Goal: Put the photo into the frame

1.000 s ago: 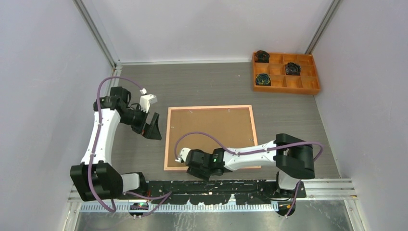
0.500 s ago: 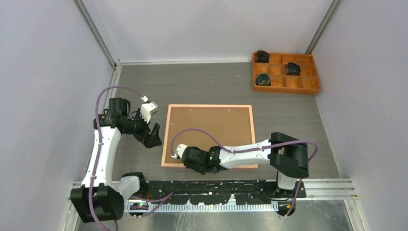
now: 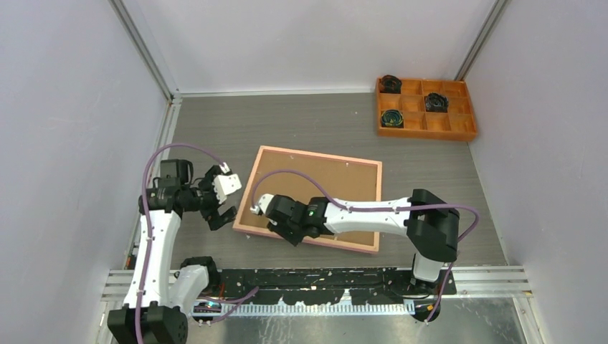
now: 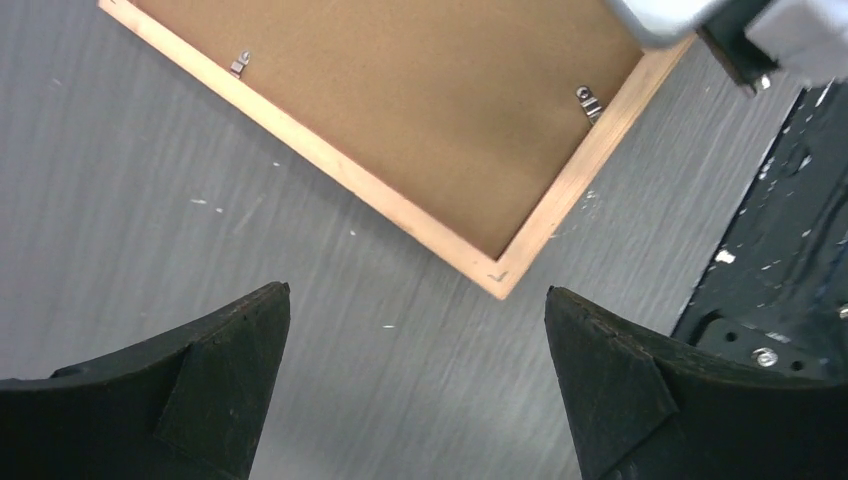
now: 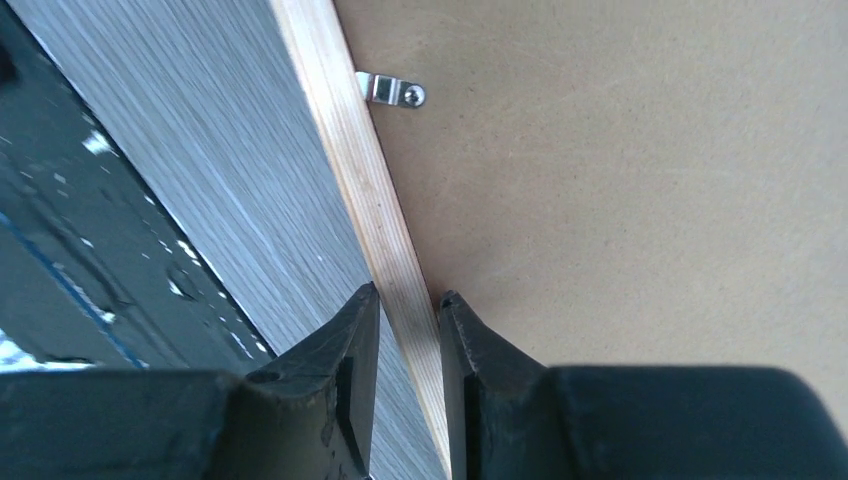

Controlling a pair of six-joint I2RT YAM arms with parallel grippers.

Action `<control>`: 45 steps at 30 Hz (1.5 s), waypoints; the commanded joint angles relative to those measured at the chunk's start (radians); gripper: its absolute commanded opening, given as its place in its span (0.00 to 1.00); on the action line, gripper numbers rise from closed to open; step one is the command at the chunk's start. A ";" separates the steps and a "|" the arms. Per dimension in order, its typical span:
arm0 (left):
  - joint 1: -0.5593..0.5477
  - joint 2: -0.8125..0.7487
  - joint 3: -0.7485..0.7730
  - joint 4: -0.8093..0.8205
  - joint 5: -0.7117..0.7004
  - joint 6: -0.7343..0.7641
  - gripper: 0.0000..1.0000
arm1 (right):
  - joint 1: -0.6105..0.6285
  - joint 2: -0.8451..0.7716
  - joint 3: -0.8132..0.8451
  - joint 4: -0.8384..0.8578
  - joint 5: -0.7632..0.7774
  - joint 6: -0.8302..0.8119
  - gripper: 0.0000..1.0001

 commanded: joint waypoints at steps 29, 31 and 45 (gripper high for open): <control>-0.078 -0.311 -0.405 0.347 0.055 0.899 0.92 | -0.112 -0.062 0.360 -0.114 -0.253 0.114 0.01; -0.114 -0.300 -0.435 0.481 0.057 0.890 0.83 | -0.115 -0.062 0.371 -0.123 -0.264 0.116 0.01; -0.203 -0.282 -0.385 0.644 -0.040 0.640 0.24 | -0.128 -0.114 0.398 -0.238 -0.146 0.086 0.48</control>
